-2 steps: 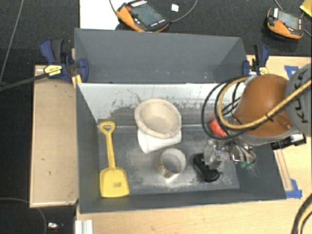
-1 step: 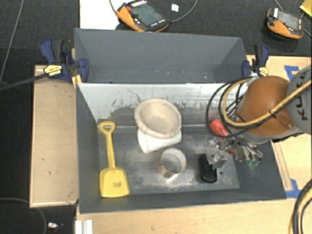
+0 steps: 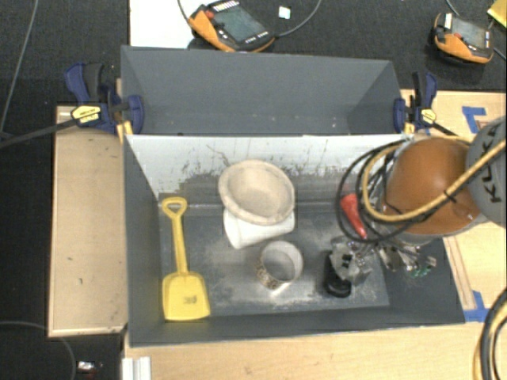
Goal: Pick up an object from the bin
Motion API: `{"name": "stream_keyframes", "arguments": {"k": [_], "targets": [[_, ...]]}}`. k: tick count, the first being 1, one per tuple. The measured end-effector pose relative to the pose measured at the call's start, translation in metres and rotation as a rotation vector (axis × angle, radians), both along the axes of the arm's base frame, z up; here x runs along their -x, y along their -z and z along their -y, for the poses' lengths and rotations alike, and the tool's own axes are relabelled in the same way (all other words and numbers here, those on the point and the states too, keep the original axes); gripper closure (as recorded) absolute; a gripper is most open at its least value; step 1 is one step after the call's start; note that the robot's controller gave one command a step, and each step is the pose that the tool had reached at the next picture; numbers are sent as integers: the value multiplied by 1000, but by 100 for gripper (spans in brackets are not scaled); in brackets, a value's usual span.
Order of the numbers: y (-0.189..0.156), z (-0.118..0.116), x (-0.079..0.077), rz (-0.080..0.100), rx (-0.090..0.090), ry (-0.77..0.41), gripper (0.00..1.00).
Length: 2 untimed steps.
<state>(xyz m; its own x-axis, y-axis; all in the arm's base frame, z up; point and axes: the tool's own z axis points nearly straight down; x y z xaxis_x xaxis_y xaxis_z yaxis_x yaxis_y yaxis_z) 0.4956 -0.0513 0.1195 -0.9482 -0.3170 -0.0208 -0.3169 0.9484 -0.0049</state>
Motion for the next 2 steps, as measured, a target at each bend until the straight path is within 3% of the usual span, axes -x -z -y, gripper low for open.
{"name": "stream_keyframes", "arguments": {"k": [1,2], "targets": [[21,1,7,7,-12,482,100],[26,6,-4,19,-10,273,100]]}}
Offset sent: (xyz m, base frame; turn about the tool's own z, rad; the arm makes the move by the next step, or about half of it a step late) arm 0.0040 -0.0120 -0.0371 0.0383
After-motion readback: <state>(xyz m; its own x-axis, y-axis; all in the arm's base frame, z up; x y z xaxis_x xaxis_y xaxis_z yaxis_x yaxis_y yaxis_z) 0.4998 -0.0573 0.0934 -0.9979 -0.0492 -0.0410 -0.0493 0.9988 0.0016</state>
